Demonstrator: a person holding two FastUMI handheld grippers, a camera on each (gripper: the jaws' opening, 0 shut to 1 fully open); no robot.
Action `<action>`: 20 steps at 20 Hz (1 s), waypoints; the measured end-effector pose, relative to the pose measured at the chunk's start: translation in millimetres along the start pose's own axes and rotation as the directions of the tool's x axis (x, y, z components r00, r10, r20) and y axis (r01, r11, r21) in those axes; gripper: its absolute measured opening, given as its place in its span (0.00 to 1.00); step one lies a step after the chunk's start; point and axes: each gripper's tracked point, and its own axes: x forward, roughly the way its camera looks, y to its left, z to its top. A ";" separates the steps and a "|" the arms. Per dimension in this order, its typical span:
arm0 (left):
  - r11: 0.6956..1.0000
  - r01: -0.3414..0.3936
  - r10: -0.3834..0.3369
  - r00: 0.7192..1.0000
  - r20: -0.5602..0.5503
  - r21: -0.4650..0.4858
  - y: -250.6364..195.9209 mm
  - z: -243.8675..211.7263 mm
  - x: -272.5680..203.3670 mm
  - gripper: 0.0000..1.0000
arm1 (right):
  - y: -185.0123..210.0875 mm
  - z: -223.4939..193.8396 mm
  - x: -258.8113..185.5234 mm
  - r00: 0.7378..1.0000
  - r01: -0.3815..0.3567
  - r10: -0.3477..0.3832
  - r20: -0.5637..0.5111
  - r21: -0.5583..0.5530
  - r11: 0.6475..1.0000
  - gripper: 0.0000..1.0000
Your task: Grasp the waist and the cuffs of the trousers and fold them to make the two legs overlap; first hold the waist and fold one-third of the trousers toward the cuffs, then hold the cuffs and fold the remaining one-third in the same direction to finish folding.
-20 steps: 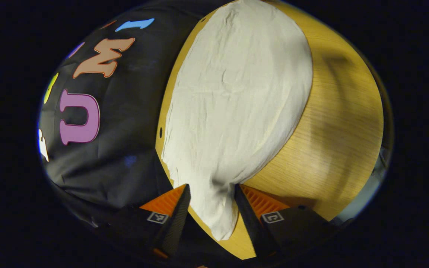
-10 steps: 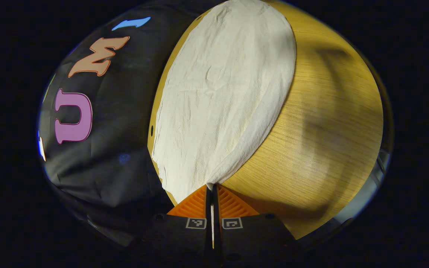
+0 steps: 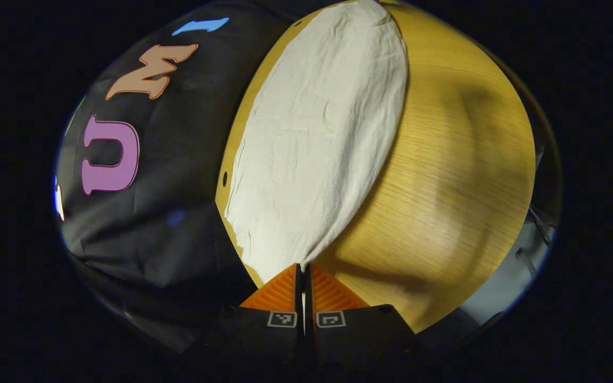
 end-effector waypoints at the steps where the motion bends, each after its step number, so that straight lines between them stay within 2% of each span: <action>1: 1.000 -0.010 0.010 1.000 -0.003 -0.006 6.7 1.2 -1.3 0.00 | -8.1 2.9 -3.0 1.000 0.014 -0.014 0.012 0.000 1.000 0.16; 7: 0.994 -0.096 0.094 0.995 -0.030 -0.054 48.9 18.1 -15.3 0.00 | -56.9 22.9 -8.5 0.991 0.098 -0.097 0.093 0.001 0.995 0.15; 13: 0.971 -0.205 0.202 0.979 -0.042 -0.125 109.6 42.0 -29.7 0.00 | -98.1 39.8 4.6 0.973 0.160 -0.164 0.165 0.034 0.986 0.15; 20: 0.946 -0.266 0.268 0.963 -0.010 -0.188 169.7 66.2 -13.5 0.00 | -133.7 60.9 26.4 0.959 0.221 -0.236 0.159 0.104 0.970 0.15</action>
